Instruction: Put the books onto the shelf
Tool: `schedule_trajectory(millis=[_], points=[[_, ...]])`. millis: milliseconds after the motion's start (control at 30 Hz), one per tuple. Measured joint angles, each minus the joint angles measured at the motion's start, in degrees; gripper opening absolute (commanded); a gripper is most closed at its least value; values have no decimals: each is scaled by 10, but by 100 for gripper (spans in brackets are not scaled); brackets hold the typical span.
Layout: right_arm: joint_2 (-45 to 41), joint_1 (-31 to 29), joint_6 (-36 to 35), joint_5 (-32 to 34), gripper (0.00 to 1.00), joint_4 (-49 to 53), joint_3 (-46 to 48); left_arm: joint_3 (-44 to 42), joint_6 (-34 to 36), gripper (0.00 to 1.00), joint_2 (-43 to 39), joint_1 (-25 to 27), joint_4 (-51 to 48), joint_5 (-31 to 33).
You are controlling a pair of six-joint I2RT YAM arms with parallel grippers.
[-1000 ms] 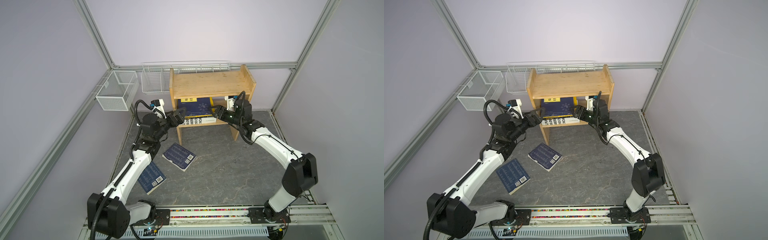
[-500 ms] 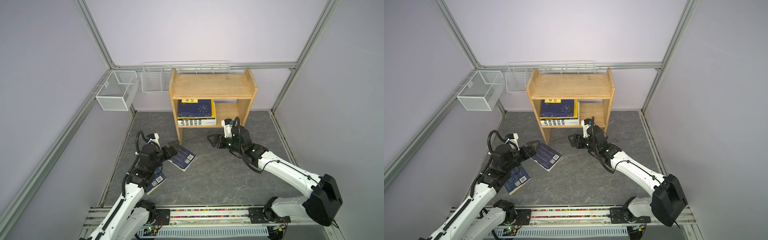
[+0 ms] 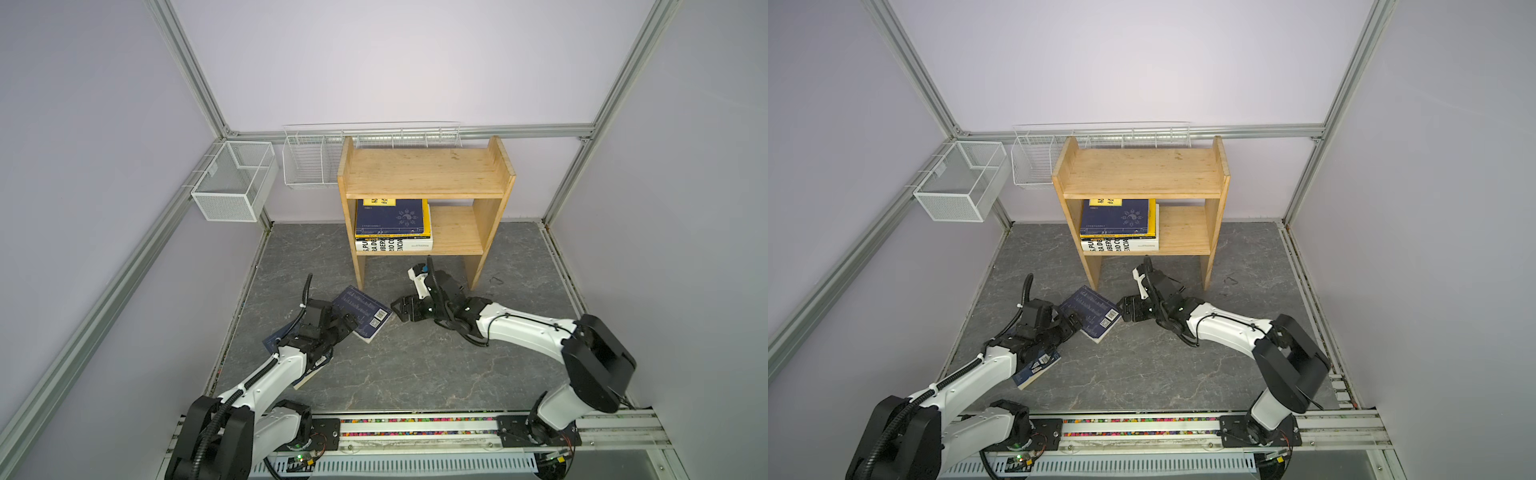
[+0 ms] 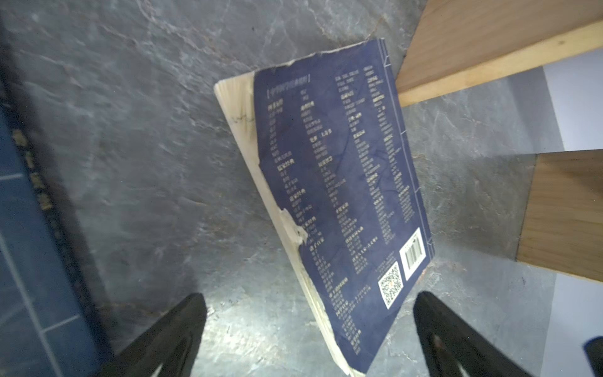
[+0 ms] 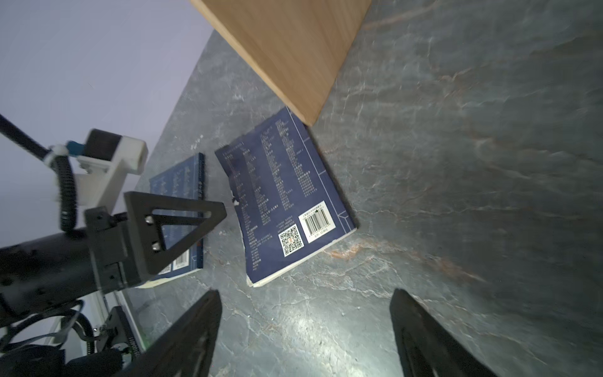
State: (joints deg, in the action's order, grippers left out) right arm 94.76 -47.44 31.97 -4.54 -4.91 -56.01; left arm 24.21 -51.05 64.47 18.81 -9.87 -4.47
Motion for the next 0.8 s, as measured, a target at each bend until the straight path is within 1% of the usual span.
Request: schedule_trajectory(millis=[133, 300, 533, 700, 800], points=[[77, -5, -3, 0, 84, -19, -23, 0, -11, 99, 17, 0, 12, 2], [140, -5, -11, 2, 83, -41, -65, 0, -24, 99, 34, 0, 45, 1], [215, -5, -20, -10, 82, -41, -136, 5, -47, 98, 95, 0, 145, -10], [261, -3, -24, -61, 77, -9, -195, 15, -65, 94, 147, -1, 213, -21], [277, 5, -15, -121, 74, -8, -215, 22, -74, 93, 178, -3, 261, -26]])
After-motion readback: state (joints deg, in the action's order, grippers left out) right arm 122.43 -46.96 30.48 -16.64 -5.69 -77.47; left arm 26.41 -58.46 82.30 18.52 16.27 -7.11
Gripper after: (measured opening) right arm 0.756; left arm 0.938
